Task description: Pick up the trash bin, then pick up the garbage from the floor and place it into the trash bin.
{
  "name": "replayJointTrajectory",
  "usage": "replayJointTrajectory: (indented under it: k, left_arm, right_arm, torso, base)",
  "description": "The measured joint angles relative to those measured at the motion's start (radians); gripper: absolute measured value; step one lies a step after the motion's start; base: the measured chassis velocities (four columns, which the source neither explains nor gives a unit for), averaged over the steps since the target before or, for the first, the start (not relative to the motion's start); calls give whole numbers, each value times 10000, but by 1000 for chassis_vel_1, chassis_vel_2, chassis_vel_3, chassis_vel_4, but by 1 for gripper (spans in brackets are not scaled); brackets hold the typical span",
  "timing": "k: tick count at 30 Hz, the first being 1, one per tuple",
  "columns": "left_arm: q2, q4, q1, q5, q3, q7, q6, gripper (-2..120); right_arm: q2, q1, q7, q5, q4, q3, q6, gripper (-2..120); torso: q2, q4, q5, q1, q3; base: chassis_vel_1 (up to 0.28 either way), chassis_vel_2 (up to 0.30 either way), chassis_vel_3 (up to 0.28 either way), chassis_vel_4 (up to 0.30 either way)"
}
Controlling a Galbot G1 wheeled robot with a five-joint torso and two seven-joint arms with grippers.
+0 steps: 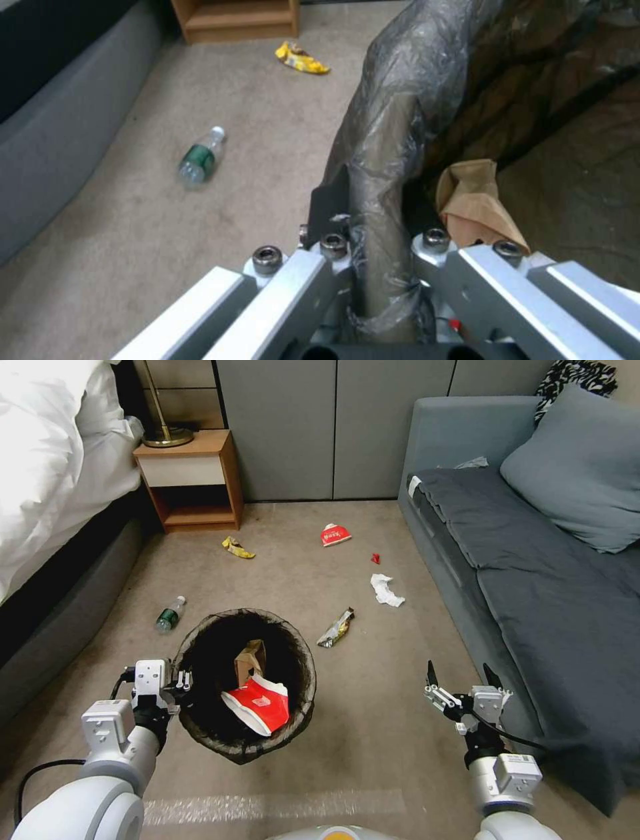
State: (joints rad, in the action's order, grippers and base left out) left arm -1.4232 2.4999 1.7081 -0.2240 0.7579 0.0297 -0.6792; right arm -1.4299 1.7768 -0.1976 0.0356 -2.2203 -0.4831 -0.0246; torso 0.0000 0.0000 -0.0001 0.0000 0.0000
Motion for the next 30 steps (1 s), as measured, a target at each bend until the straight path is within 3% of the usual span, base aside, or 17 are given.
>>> replayJointTrajectory:
  k: [17,30]
  left_arm:
    - [-1,0,4,-6,-5,-9,-5,1]
    - [-1,0,7,-7,-5,-9,-5,1]
  right_arm:
    - [-5,3,0,0,0,6,-1,100]
    - [-6,6,-3,0,-1,6,-5,100]
  torso:
    - [0,-1,1,2,1]
    - [0,0,1,0,0]
  base:
    - [-141,143,150,-144]
    - [-9,11,4,-6]
